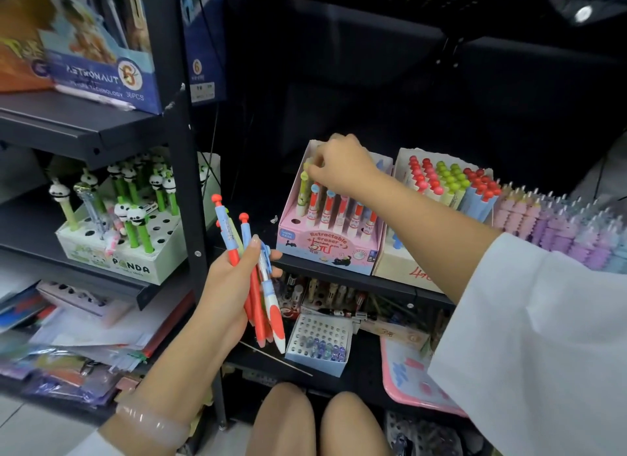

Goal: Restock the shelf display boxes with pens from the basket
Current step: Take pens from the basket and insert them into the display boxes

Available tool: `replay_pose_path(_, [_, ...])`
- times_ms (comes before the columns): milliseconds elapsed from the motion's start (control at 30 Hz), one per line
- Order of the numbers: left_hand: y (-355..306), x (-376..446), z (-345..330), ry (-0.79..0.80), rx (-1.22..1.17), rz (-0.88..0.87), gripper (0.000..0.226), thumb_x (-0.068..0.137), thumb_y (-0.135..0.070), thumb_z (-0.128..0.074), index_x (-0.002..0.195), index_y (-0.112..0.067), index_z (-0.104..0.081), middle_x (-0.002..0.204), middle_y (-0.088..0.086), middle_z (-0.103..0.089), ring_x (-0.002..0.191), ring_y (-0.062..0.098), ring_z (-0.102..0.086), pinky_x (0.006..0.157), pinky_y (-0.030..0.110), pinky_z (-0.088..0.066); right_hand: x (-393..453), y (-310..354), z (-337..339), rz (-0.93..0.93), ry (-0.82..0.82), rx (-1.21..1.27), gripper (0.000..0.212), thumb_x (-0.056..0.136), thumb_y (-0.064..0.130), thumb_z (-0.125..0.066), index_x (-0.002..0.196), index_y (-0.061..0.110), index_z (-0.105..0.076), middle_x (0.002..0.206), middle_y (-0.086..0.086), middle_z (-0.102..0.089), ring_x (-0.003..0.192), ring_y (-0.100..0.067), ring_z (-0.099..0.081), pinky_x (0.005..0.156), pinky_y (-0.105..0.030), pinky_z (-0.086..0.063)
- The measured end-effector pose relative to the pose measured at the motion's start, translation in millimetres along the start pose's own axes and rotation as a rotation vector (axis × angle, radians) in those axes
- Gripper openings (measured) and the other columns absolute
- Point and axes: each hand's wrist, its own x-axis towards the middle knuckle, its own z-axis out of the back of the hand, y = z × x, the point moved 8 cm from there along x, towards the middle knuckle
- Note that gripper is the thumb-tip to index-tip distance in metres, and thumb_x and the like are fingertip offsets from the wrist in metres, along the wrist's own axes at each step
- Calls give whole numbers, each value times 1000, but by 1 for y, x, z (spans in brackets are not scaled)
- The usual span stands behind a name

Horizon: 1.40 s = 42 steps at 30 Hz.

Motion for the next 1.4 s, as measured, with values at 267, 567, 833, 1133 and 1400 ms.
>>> replay_pose_path(267, [-1,-1,-13,62,-40,-17,23,90,-37,-51,98,-18,-61,68,2,-71,57,10,-65,57,30,-52,-69,40,-10,260,36,348,23,94,25,-53,104,10,-67,94,0,-63,81,-9,-54,77,-26,-46])
replay_pose_path(567, [0,-1,-45,16,-27,-149,16,95,-25,-50,94,-14,-60,54,-5,-64,51,5,-60,49,18,-50,-104,16,-42,3,344,941,17,92,16,-58,96,0,-64,68,-1,-60,50,5,-54,50,-7,-43])
replay_pose_path(833, [11,0,-62,5,96,-86,20,97,-33,-45,89,-19,-59,61,-1,-69,53,9,-65,42,21,-48,-100,-30,15,-110,98,950,6,92,13,-57,98,13,-57,77,-1,-64,63,-6,-63,69,-23,-56])
replay_pose_path(1133, [24,4,-63,48,96,-44,12,98,-27,-45,99,-18,-53,53,-8,-57,47,6,-51,51,23,-45,-61,-104,108,-133,-502,615,19,92,16,-54,109,9,-58,91,-3,-64,84,-13,-63,76,-18,-51])
replay_pose_path(1400, [18,6,-68,97,72,-68,7,98,-21,-44,100,-19,-50,56,-8,-58,50,5,-51,54,24,-46,-45,-93,50,-77,-84,346,21,91,20,-59,110,11,-58,92,-2,-66,83,-14,-62,65,-17,-45])
